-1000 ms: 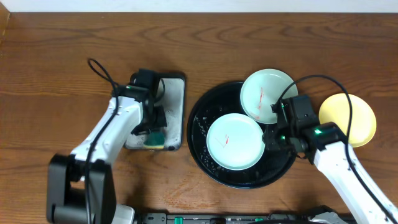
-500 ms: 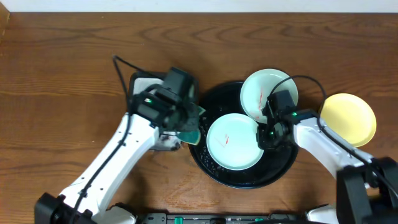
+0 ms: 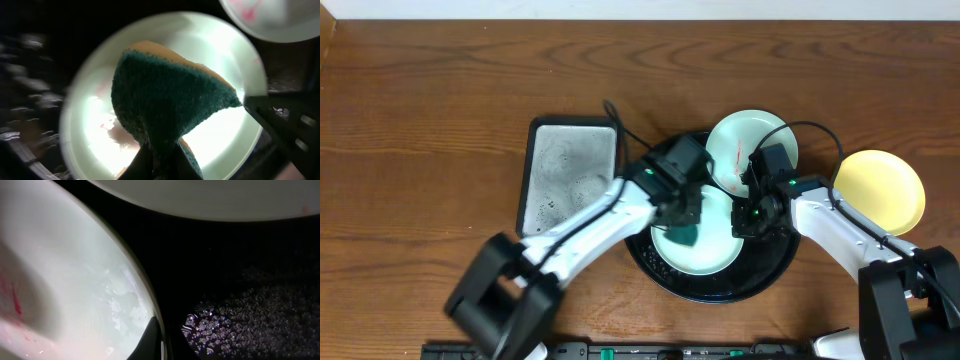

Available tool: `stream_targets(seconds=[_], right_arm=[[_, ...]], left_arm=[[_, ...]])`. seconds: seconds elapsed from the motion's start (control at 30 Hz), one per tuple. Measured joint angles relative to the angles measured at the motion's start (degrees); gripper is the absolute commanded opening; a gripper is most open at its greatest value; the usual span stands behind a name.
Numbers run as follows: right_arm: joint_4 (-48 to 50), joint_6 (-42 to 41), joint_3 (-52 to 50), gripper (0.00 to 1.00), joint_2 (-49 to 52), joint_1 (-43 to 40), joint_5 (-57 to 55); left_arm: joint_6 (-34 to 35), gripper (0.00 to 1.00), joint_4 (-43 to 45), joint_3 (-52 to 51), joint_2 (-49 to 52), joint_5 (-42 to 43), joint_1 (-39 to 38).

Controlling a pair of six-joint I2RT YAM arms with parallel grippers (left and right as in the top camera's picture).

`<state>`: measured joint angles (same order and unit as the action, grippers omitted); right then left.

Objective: Clean dirty plates on tray and stack at the side
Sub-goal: 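Scrub the held pale green plate with the sponge in the left gripper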

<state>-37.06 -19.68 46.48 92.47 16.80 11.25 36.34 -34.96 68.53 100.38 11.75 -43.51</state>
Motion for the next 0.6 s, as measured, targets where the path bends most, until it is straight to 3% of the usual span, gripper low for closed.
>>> stream_targets(seconds=[0.2, 0.33, 0.6], right_arm=[[0.0, -0.5, 0.0, 0.01, 0.0, 0.0, -0.1], [0.0, -0.6, 0.0, 0.01, 0.0, 0.0, -0.1], [0.1, -0.7, 0.0, 0.01, 0.0, 0.0, 0.1]], left_arm=[[4.7, 0.07, 7.8, 0.0, 8.5, 4.2, -2.4], [5.5, 0.07, 6.0, 1.1, 9.7, 4.0, -2.2], [5.6, 0.07, -7.6, 3.6, 9.4, -14.0, -2.6]])
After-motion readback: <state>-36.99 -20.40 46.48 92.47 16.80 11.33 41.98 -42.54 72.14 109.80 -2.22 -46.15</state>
